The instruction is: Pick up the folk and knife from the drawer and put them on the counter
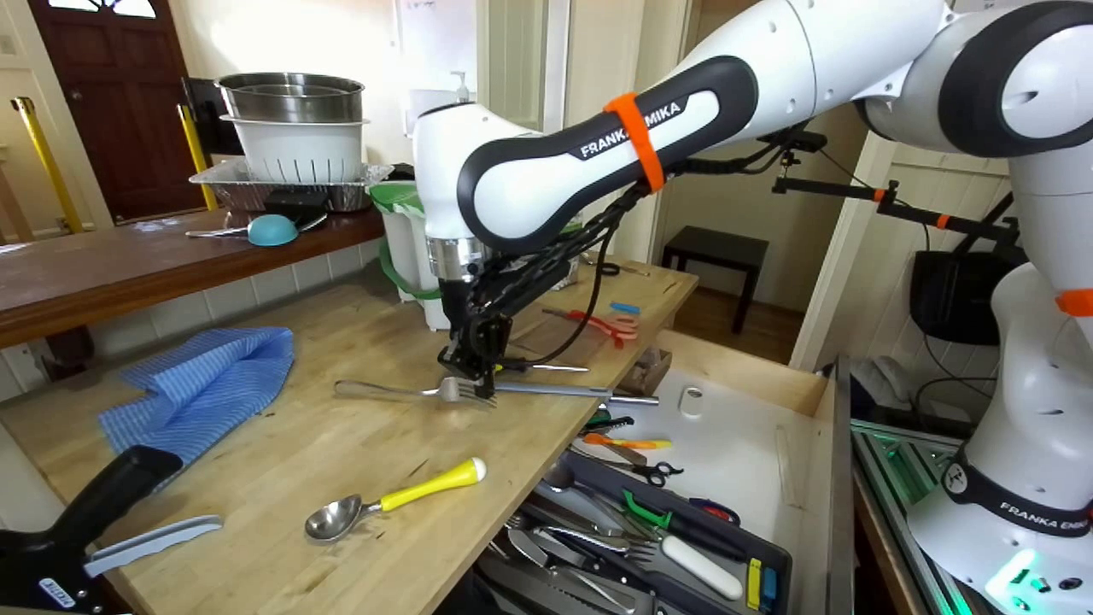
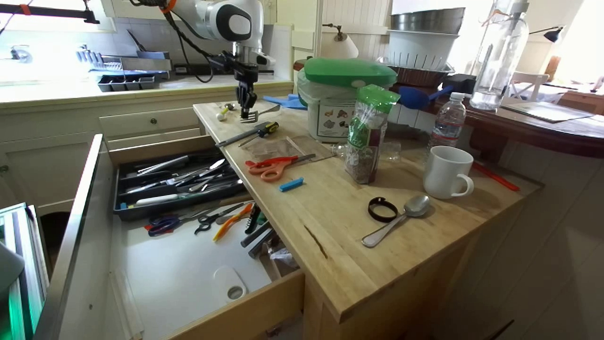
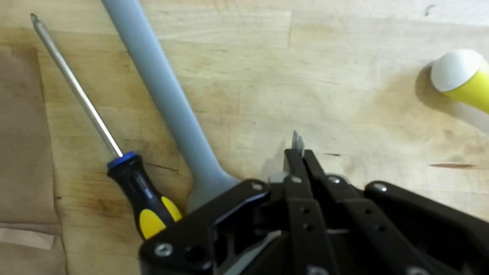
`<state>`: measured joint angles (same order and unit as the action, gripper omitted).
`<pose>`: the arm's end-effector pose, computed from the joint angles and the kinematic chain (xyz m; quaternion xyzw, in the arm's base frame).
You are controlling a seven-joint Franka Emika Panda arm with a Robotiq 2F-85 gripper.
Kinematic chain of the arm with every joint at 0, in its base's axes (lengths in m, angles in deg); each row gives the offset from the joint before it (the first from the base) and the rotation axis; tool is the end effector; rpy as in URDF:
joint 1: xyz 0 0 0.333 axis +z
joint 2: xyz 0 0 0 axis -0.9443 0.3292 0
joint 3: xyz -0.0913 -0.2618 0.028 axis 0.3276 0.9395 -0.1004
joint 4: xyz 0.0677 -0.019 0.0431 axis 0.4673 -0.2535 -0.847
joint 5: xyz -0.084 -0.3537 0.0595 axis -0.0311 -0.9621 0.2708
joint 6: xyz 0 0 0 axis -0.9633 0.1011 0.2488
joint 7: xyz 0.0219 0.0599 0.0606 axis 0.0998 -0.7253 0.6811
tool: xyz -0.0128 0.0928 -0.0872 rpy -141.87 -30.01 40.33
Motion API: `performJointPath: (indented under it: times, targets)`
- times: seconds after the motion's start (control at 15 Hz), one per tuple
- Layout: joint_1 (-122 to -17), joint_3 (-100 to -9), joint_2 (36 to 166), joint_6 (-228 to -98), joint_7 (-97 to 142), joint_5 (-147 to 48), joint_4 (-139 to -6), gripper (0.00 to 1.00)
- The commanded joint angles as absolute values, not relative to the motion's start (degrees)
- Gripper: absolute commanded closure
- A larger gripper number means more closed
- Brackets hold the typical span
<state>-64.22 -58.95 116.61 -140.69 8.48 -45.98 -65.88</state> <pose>0.6442 0.0812 0.2924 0.9934 -0.1024 -0.0506 0.0034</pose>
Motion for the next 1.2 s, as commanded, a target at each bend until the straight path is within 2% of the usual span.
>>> performJointPath:
  times: [0.0,0.2,0.53,0.6,0.87,1.13]
  targets:
    - [-61.71,-58.07,113.38,-136.64,3.04,-47.07,-66.79,0.64]
    - [-60.13,-58.04,104.03,-136.47,-0.22,-48.59,-76.56,0.42]
    - [-61.61,-62.17,93.69,-138.04,11.54,-45.81,-90.89,0.05]
    - [-61.61,-62.78,92.07,-138.81,14.19,-46.09,-94.1,0.01]
    - [-61.38,-65.36,89.65,-146.24,23.16,-45.05,-107.93,0.0]
    - [-59.79,-66.72,87.61,-158.68,15.66,-49.33,-120.48,0.0]
